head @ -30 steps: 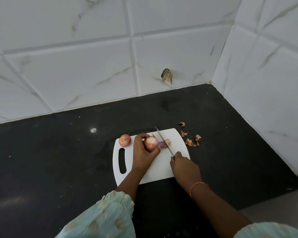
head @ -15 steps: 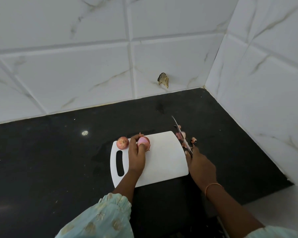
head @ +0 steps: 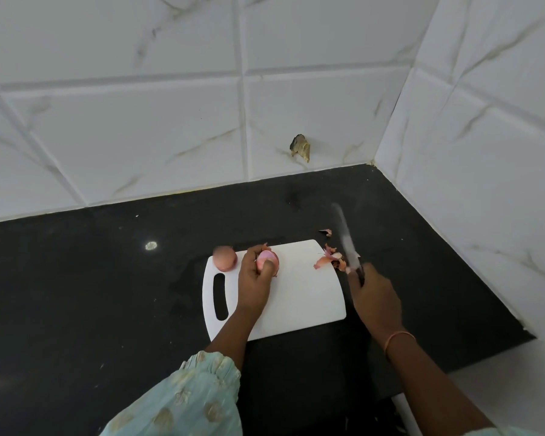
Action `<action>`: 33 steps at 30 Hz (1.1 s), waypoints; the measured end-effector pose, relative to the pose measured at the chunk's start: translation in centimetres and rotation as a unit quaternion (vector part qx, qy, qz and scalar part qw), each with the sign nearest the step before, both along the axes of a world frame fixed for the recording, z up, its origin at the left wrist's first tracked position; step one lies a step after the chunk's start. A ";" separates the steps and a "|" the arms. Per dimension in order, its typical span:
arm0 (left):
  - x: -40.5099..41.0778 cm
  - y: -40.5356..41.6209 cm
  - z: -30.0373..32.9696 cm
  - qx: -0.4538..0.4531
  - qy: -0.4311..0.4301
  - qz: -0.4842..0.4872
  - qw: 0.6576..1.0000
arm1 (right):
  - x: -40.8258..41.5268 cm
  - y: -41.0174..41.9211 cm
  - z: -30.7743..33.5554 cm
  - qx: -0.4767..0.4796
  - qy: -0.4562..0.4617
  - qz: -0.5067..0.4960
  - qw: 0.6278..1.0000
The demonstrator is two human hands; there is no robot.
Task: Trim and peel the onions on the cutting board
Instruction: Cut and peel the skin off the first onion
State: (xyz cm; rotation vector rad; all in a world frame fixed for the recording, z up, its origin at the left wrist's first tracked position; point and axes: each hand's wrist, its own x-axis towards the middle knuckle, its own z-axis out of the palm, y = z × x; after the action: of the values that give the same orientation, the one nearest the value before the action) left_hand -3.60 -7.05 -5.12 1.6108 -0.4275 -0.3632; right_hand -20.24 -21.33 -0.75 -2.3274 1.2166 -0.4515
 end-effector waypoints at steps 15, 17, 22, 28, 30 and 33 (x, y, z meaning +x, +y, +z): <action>-0.3 -0.6 0.9 0.051 0.011 0.021 0.998 | 0.1 0.1 -1.1 0.011 0.069 0.036 0.997; -0.2 -0.7 1.0 0.043 0.009 0.021 0.999 | 1.1 1.4 -1.3 0.021 0.078 0.078 0.994; -0.1 -0.9 1.3 0.052 0.041 0.020 0.998 | 2.3 3.5 -1.6 0.072 0.072 0.098 0.990; 0.5 -0.7 1.9 0.058 0.095 0.035 0.993 | 2.3 3.6 -1.6 0.065 0.095 0.110 0.987; 0.4 -0.7 2.3 0.059 0.104 0.032 0.992 | 2.7 3.6 -1.3 -0.007 0.113 0.122 0.986; 0.9 -0.7 2.5 0.064 0.138 0.038 0.988 | 3.9 3.7 -0.4 -0.016 0.035 0.172 0.984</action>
State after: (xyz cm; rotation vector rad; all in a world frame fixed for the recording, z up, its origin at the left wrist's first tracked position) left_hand -2.67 -7.72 -2.58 1.6673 -0.1327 -0.5575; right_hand -16.30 -17.61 -1.10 -2.5314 0.8141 -0.2722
